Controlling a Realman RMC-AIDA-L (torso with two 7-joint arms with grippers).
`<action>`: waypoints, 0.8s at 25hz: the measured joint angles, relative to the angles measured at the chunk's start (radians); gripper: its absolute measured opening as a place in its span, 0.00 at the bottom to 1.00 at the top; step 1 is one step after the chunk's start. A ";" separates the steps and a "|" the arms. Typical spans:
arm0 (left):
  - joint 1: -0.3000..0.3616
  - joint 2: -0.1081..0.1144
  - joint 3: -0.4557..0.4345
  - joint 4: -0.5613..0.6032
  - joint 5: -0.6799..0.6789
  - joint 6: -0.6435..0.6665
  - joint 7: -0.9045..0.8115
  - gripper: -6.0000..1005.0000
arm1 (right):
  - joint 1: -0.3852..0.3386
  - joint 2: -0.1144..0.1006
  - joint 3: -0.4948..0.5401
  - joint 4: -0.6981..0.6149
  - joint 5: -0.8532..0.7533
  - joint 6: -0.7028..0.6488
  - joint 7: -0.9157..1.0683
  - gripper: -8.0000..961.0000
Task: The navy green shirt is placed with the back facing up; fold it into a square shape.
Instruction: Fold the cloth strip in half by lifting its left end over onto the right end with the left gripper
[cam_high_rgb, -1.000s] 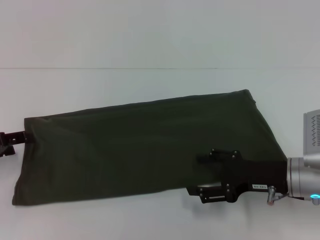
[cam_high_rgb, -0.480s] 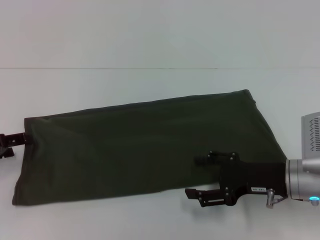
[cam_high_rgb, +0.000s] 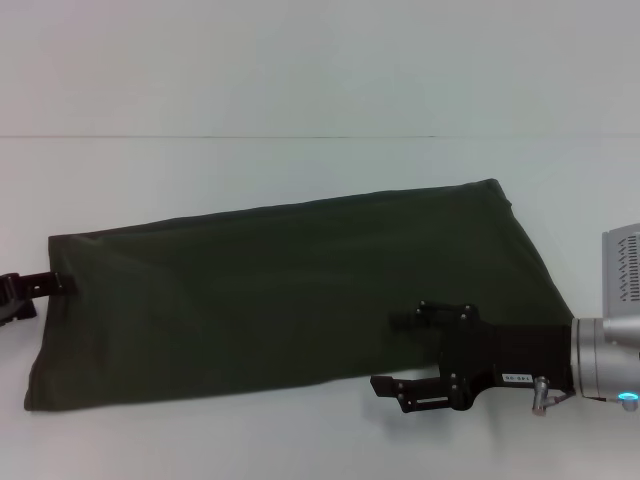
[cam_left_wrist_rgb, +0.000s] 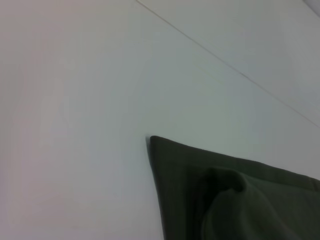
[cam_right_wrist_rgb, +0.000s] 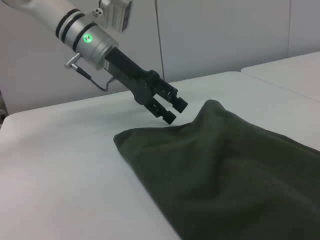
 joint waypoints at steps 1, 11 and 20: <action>0.000 -0.001 0.000 0.000 0.000 -0.001 0.000 0.85 | 0.000 0.000 0.000 0.000 0.000 0.000 0.000 0.95; -0.004 -0.011 0.020 -0.003 0.000 -0.016 0.000 0.85 | 0.000 0.000 0.000 -0.001 0.001 0.000 0.000 0.95; -0.002 -0.011 0.024 -0.011 0.000 -0.030 0.000 0.85 | 0.000 0.000 0.000 0.001 0.001 0.001 0.000 0.95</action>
